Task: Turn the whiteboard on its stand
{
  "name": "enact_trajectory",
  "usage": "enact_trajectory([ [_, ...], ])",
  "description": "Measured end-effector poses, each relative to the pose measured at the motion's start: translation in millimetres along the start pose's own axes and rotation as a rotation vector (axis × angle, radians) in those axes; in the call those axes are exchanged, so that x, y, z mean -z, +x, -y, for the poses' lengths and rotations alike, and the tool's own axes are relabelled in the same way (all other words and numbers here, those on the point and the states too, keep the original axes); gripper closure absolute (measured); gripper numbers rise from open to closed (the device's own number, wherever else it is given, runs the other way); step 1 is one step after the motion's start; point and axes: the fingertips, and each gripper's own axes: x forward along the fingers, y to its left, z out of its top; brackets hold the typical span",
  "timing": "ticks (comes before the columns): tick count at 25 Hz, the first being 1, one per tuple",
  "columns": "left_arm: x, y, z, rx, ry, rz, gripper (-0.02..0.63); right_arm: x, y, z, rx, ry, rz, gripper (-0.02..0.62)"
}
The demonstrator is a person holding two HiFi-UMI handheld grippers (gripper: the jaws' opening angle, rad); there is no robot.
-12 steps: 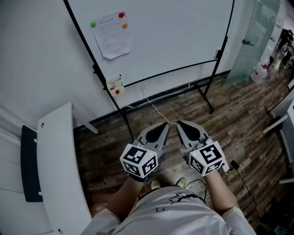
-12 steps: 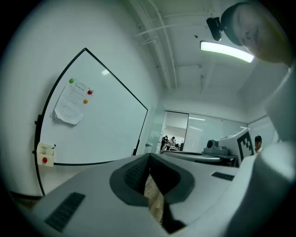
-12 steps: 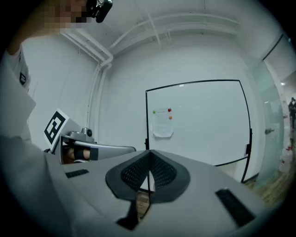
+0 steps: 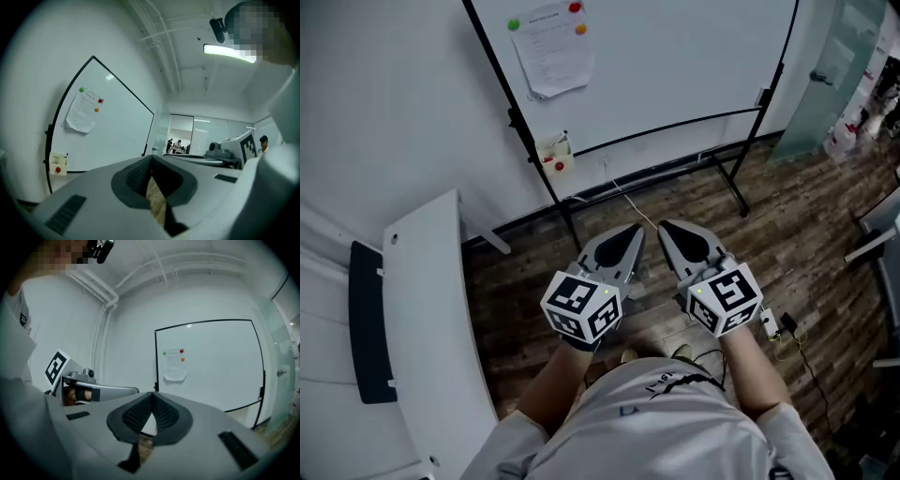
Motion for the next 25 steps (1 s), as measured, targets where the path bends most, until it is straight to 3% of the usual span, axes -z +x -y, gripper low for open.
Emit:
enact_trajectory([
  [5,-1,-15,-21,0.002,-0.012,0.023,0.594,0,22,-19,-0.04,0.024,0.015,0.583],
  [10,15,-29,-44,-0.009,-0.048,0.009,0.594,13,29,-26,-0.015,0.061,-0.004,0.583],
  [25,11,-32,-185,-0.19,-0.041,0.005,0.595,33,159,-17,-0.14,0.098,0.006,0.583],
])
